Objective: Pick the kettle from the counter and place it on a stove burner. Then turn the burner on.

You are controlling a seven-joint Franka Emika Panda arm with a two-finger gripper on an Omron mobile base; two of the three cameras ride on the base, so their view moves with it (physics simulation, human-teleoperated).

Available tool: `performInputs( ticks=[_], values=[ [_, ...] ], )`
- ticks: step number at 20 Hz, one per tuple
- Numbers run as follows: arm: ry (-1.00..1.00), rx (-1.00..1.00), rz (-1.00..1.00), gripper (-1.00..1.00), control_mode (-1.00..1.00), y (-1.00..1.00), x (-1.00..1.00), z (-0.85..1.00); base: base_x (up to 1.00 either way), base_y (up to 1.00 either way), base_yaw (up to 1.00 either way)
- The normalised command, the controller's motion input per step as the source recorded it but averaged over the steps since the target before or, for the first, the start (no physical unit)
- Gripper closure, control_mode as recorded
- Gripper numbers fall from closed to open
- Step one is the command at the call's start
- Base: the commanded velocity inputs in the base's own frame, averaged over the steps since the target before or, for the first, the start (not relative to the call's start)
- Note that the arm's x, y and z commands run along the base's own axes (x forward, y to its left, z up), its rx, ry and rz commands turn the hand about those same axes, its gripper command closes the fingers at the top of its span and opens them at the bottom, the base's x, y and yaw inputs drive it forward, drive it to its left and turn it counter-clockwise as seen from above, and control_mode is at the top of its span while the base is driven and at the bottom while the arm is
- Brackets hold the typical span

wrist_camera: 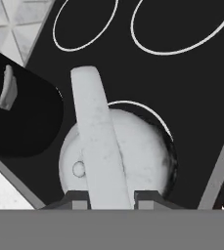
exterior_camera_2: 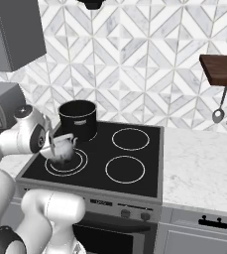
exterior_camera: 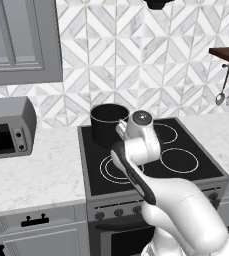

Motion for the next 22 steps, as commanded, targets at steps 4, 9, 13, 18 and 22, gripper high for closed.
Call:
performInputs(
  ticks=[4, 9, 13, 18, 22],
  values=[
    [0.00, 0.00, 0.00, 1.00, -1.00, 0.00, 0.30, 0.00, 0.00, 0.00, 0.00],
    [0.00, 0.00, 0.00, 1.00, -1.00, 0.00, 0.21, 0.00, 0.00, 0.00, 0.00],
    [0.00, 0.00, 0.00, 1.00, -1.00, 0.00, 0.05, -0.05, 0.00, 0.00, 0.00],
    [0.00, 0.00, 0.00, 1.00, -1.00, 0.00, 0.09, -0.10, 0.00, 0.00, 0.00],
    [0.00, 0.00, 0.00, 1.00, -1.00, 0.00, 0.02, -0.15, 0.00, 0.00, 0.00]
  ],
)
